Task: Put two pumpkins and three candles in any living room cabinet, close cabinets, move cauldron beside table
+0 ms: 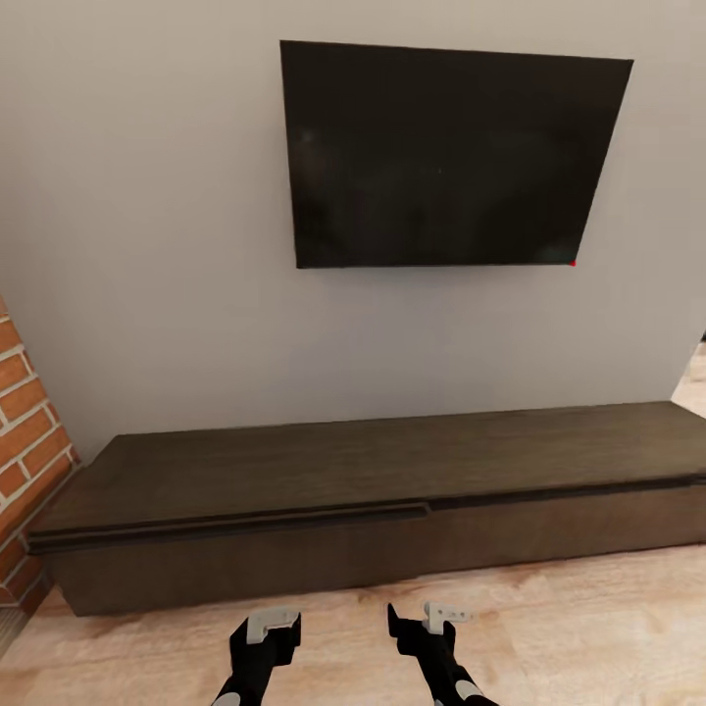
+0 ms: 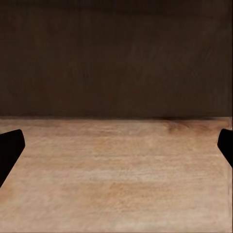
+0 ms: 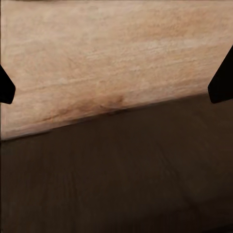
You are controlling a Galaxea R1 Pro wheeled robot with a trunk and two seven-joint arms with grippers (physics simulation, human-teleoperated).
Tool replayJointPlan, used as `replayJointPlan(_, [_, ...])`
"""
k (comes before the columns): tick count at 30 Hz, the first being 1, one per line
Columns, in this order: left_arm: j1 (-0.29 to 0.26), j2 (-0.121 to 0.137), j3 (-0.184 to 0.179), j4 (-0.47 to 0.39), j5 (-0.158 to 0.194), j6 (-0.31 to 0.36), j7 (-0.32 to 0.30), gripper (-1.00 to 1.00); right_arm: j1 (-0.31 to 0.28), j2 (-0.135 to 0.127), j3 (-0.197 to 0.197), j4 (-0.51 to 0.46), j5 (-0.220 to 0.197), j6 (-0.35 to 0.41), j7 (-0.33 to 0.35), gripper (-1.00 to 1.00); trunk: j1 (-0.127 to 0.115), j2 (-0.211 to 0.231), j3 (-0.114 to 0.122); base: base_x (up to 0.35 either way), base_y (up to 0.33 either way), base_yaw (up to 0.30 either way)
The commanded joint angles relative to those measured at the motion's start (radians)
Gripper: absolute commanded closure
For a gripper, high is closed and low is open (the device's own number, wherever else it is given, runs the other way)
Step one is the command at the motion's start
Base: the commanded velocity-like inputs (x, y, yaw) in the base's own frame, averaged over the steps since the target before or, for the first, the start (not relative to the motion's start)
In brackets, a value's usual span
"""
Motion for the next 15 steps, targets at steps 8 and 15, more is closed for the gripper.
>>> replayJointPlan(8, [-0.001,0.003,-0.005,-0.001,0.01,-0.007,0.008,-1.0,-0.001,0.0,0.009,-0.002,-0.01,-0.003,0.006,-1.0,0.0,0.0,0.001,0.0,-0.211,-0.211])
replayJointPlan(15, [-0.001,0.003,-0.005,-0.001,0.009,-0.006,0.008,-1.0,-0.001,0.0,0.009,-0.004,-0.011,-0.005,0.009,-1.0,0.0,0.0,0.001,0.0,-0.168,-0.045])
